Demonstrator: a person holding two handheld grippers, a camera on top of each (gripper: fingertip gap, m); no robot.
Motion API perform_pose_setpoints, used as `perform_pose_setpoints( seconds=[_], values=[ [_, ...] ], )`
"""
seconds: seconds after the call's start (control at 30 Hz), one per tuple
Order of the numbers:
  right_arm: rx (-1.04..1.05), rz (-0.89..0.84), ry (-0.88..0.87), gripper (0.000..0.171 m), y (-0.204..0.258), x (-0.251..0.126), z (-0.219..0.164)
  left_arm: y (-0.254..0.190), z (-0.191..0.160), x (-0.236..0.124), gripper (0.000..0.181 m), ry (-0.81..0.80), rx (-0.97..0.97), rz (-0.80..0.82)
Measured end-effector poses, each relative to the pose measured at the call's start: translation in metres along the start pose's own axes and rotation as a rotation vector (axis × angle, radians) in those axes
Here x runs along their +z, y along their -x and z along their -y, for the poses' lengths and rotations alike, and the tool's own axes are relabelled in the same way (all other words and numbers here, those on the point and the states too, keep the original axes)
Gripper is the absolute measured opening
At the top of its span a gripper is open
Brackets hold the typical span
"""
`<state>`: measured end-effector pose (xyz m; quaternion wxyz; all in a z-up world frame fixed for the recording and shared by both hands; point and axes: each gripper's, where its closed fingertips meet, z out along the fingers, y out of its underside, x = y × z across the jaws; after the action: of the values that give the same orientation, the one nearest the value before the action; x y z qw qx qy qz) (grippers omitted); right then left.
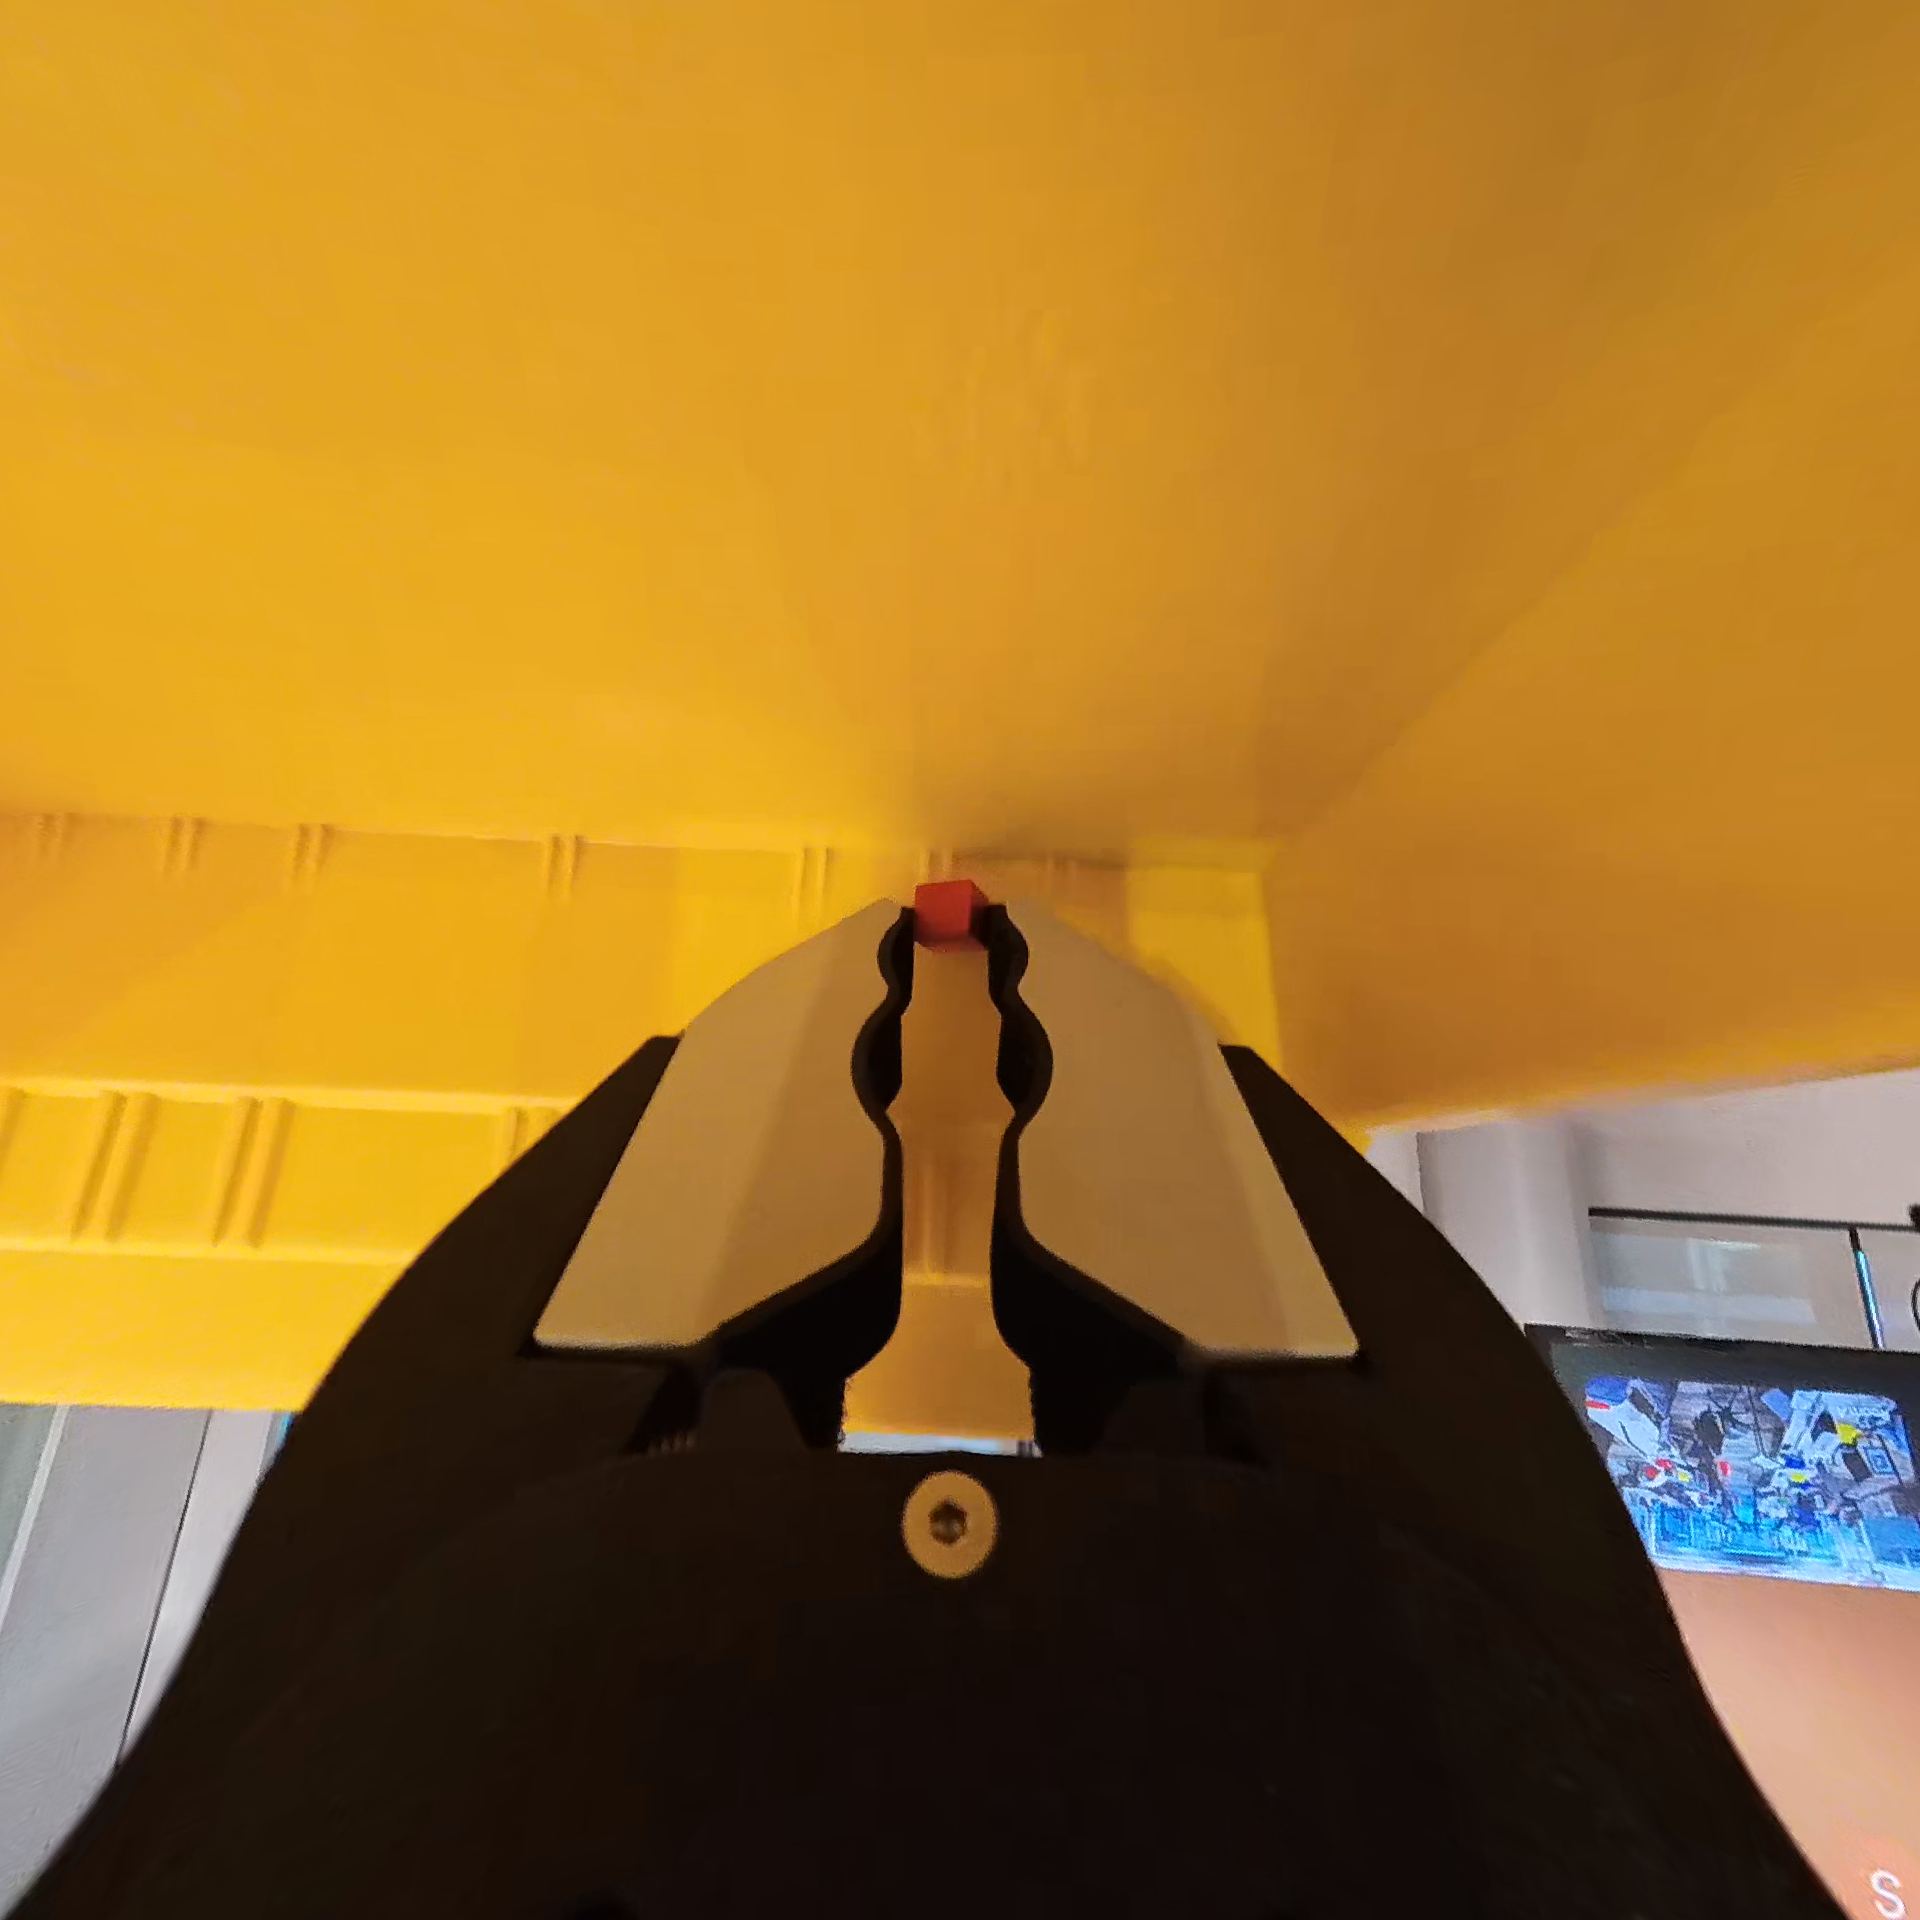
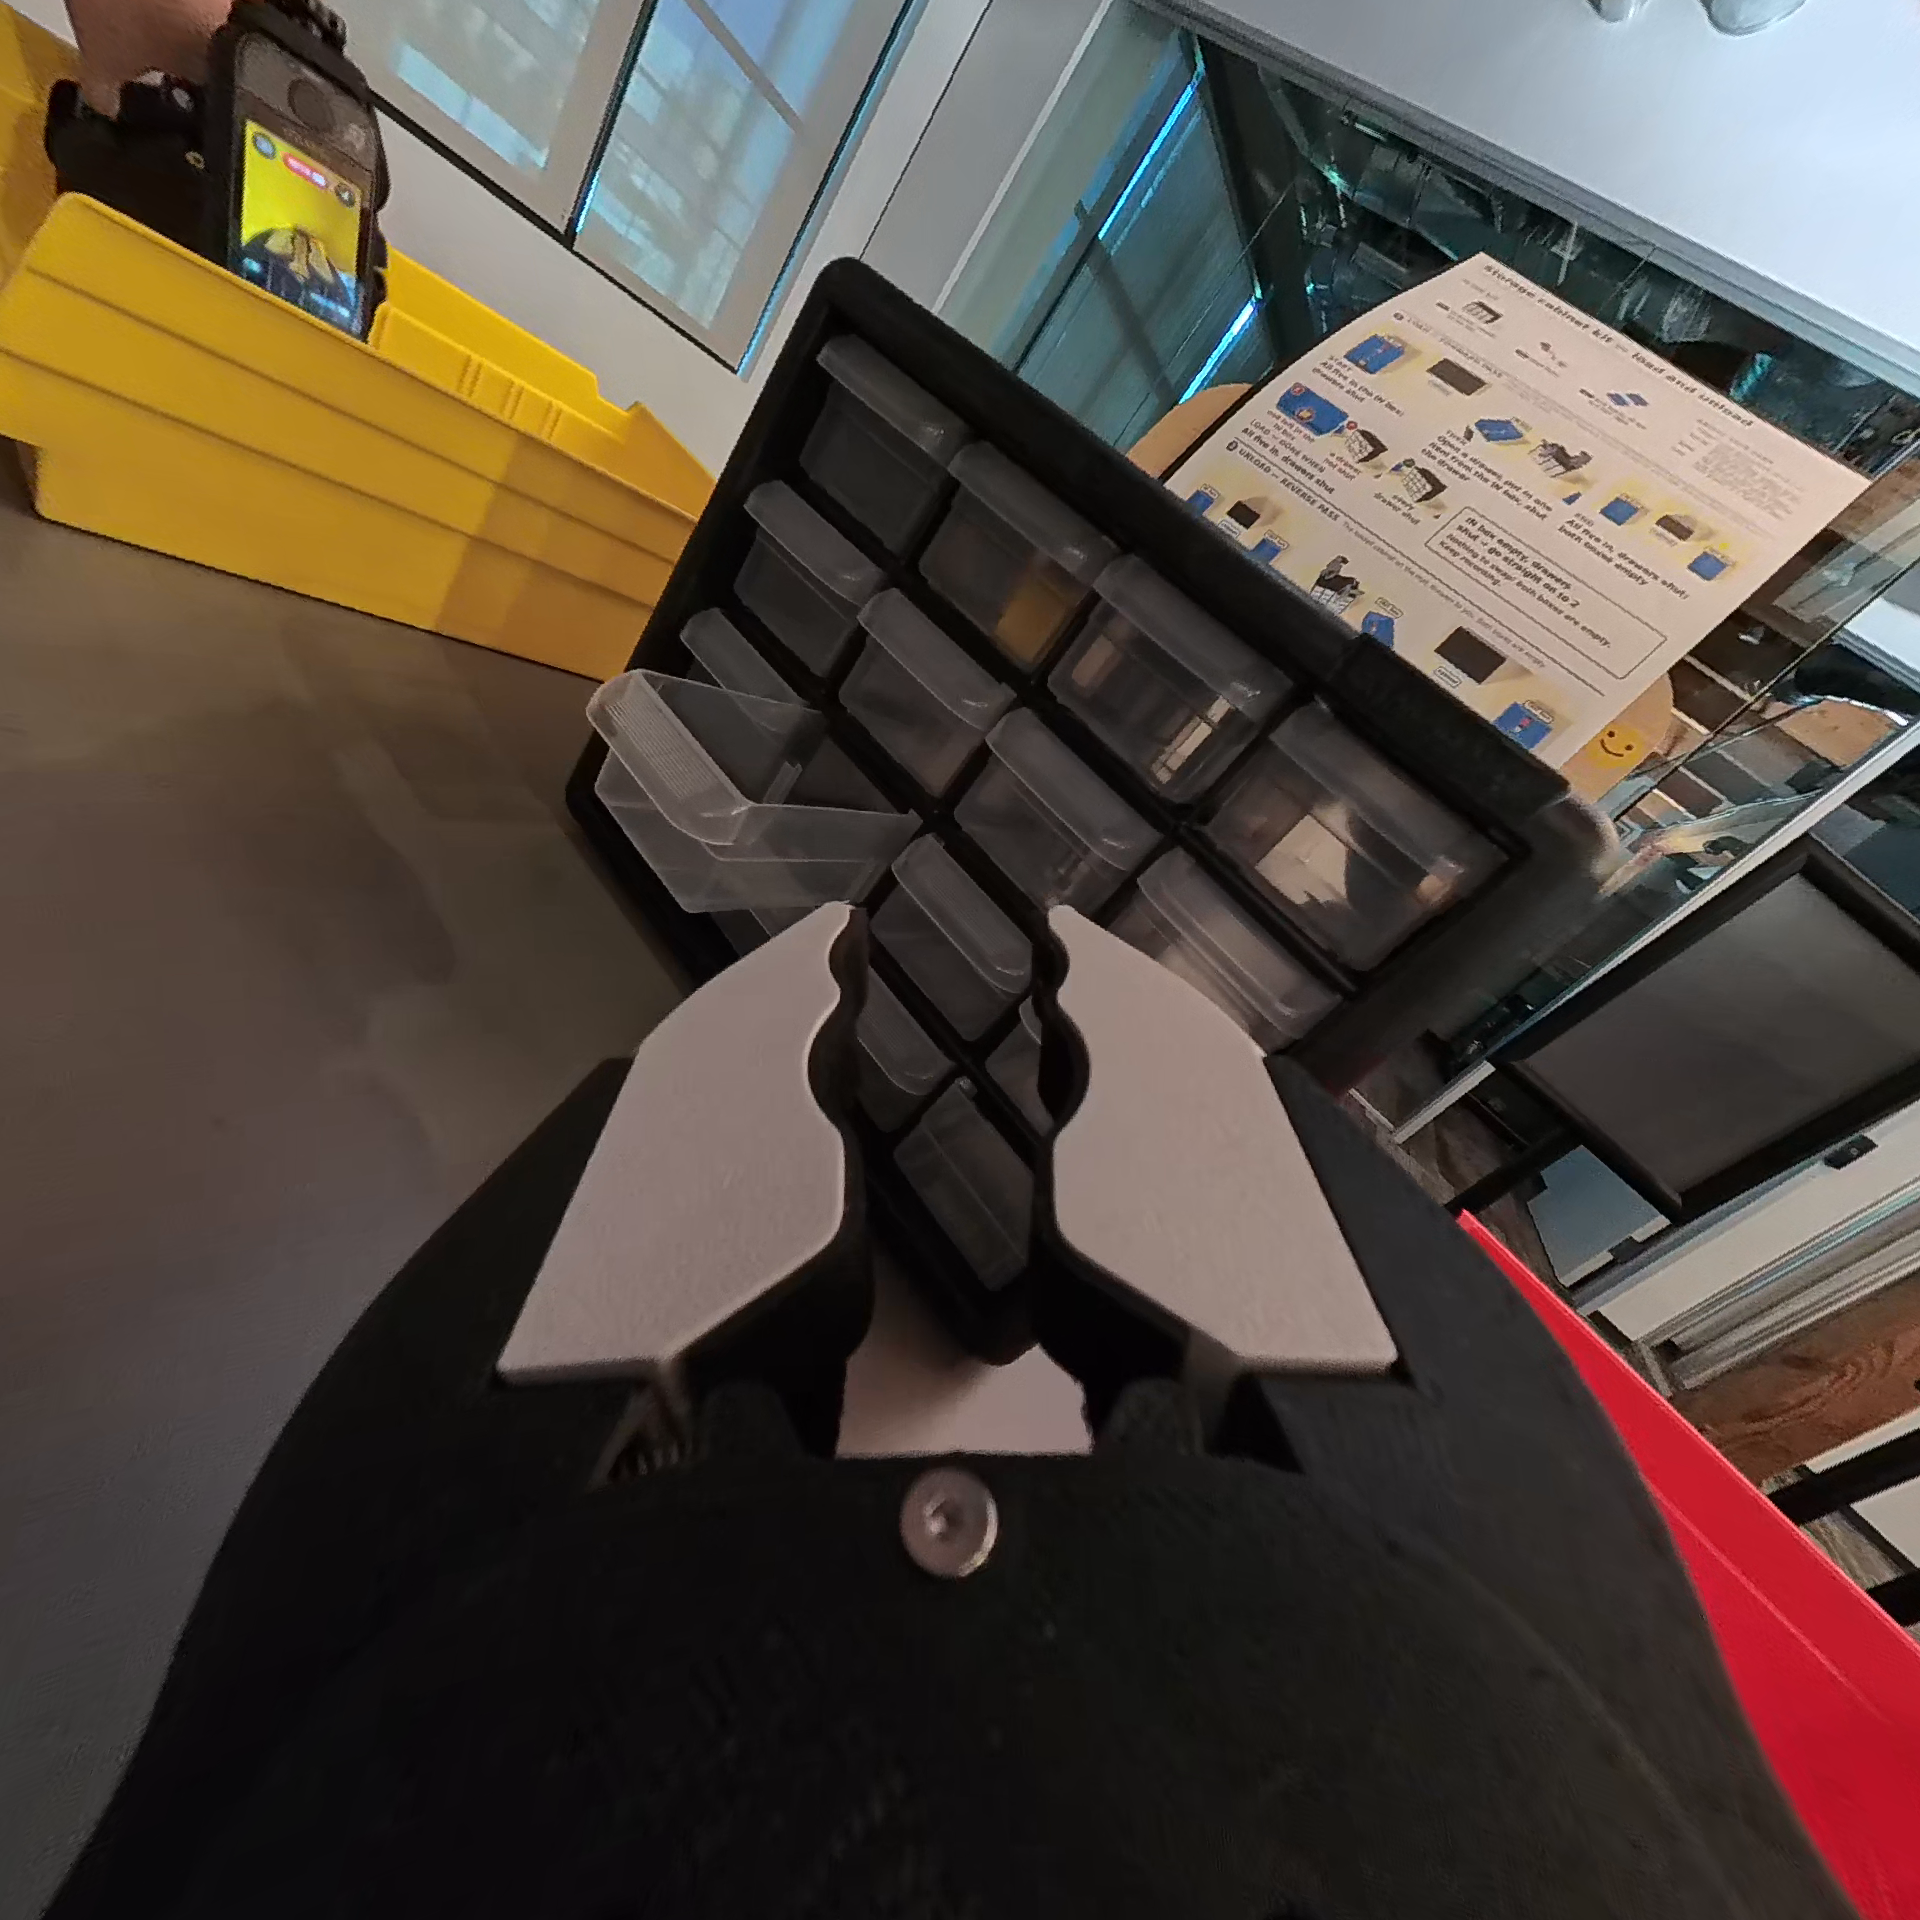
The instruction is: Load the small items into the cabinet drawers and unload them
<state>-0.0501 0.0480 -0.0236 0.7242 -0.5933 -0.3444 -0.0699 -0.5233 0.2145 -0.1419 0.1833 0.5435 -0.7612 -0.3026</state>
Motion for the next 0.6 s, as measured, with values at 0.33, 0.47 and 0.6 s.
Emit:
perform_pose_setpoints(
  seconds=[0.33,0.47,0.6],
  values=[
    [0.006,0.012,-0.028,0.031,0.003,-0.002,0.008,0.01,0.004,-0.047,0.013,-0.372,-0.282,0.017],
    [-0.004,0.02,-0.039,0.03,0.006,-0.002,0.013,0.012,0.009,-0.077,0.013,-0.573,-0.408,0.106],
    [0.001,0.016,-0.062,0.03,0.006,-0.004,0.019,0.008,0.013,-0.112,0.013,-0.736,-0.505,0.19]
  ],
)
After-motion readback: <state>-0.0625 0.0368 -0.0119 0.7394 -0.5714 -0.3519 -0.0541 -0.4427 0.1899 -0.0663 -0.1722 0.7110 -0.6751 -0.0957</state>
